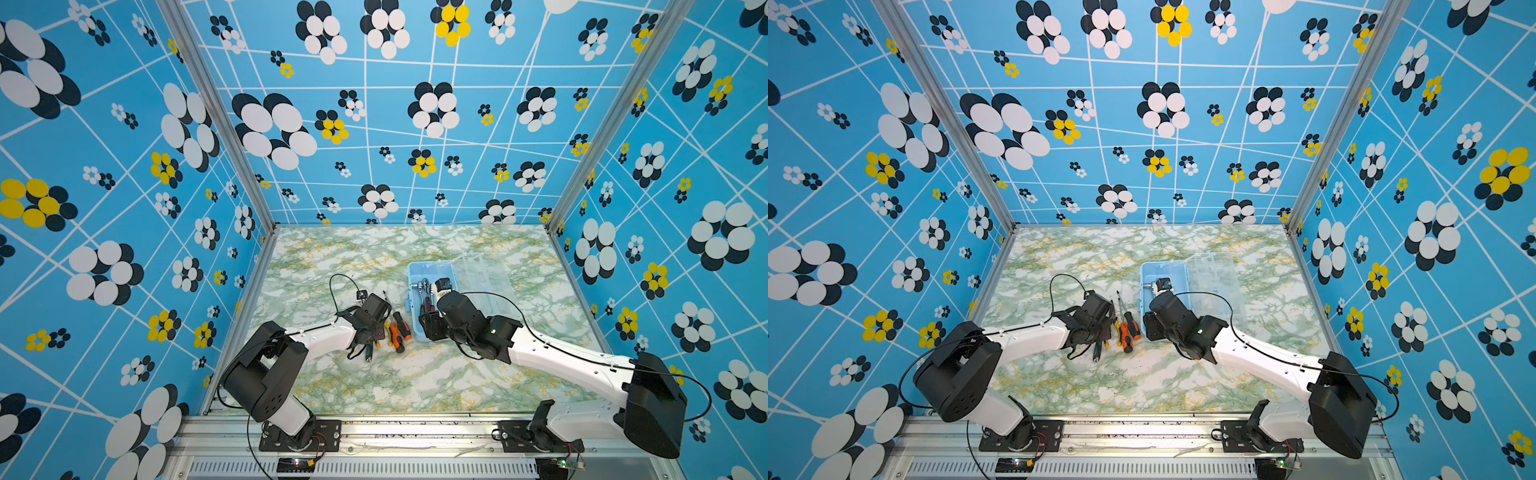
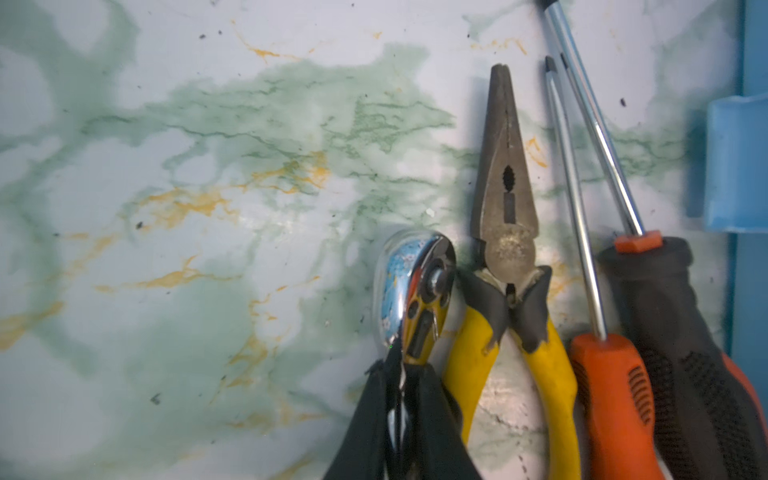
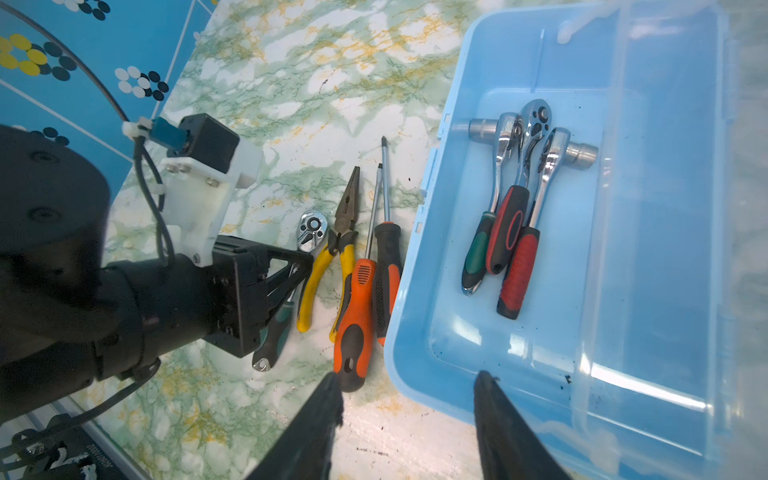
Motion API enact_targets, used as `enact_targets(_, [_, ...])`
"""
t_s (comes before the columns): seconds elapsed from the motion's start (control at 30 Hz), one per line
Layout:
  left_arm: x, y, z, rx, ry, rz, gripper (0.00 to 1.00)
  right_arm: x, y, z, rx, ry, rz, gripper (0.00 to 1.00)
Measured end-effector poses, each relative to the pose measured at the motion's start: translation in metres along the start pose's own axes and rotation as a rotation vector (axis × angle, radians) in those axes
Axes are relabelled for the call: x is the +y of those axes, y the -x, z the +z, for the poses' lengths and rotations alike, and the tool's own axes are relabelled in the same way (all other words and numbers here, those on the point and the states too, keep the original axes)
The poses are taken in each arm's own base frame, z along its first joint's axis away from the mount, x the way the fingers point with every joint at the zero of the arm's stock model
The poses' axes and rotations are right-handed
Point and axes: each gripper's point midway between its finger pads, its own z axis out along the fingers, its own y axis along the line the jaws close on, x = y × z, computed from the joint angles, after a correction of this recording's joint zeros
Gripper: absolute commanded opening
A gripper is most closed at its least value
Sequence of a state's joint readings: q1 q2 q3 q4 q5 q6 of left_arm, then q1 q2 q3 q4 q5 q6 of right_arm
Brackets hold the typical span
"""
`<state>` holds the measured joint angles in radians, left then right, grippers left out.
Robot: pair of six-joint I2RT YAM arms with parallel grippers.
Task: Pack the tool kit
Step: 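Move the left gripper back to the tools and grasp the next green-handled ratchet, then carry the green-handled ratchet into the blue box with the left gripper, release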
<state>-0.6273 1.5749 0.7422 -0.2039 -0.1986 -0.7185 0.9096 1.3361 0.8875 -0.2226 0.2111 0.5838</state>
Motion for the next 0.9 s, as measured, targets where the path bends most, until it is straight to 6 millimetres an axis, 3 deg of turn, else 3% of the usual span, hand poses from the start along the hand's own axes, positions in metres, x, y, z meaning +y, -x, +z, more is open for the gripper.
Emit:
enact_targets(0.37, [0.004, 0.0, -0.004, 0.021, 0.029, 0.006, 0.0, 0.002, 0.003, 0.005, -0.005, 0.0, 0.004, 0.54])
enact_targets(0.53, [0.008, 0.005, -0.029, 0.033, 0.042, 0.015, 0.0, -0.002, 0.01, 0.006, -0.021, -0.001, 0.019, 0.54])
enact_targets(0.73, [-0.032, 0.055, -0.078, -0.073, -0.106, -0.013, 0.0, -0.01, 0.021, 0.007, -0.046, -0.003, 0.049, 0.54])
enact_targets(0.9, [-0.063, 0.079, -0.098, -0.108, -0.201, -0.025, 0.0, -0.017, 0.036, -0.005, -0.092, -0.002, 0.077, 0.54])
